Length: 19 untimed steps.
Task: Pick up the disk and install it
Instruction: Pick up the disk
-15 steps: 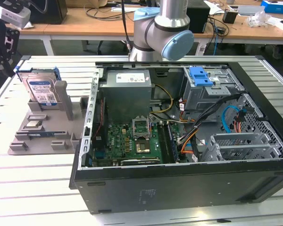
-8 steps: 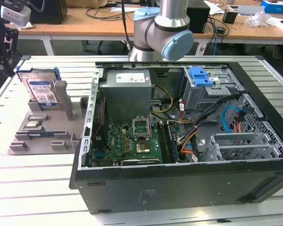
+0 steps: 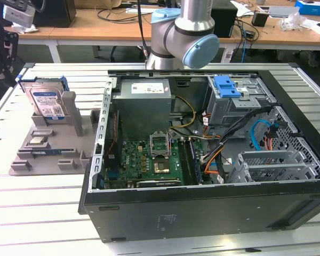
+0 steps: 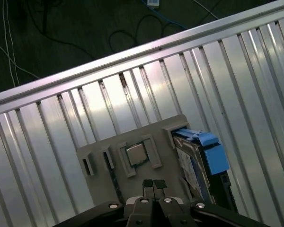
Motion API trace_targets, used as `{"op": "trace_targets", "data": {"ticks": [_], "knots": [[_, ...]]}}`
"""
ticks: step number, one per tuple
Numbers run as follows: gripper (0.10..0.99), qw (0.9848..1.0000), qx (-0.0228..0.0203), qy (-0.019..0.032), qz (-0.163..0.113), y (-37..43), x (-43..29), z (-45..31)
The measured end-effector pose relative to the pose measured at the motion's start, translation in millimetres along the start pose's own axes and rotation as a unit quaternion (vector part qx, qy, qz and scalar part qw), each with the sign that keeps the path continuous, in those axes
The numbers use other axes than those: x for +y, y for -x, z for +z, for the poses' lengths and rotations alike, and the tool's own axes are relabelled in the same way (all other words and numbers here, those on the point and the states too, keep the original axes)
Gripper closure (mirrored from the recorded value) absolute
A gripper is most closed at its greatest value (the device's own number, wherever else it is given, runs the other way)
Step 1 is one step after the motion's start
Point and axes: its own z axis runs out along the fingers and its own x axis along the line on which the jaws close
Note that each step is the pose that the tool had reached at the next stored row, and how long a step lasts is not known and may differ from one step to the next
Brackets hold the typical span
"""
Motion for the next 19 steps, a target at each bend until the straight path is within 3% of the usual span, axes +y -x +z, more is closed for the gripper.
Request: {"op": "trace_targets", "data": {"ticks": [10,19], "knots": [[0.980,0.9988,0.0012,0.0013,-0.050,0.0,0.0,0.0],[0.980,0.9960,0.0022,0.0022,-0.089,0.0,0.0,0.0]]}}
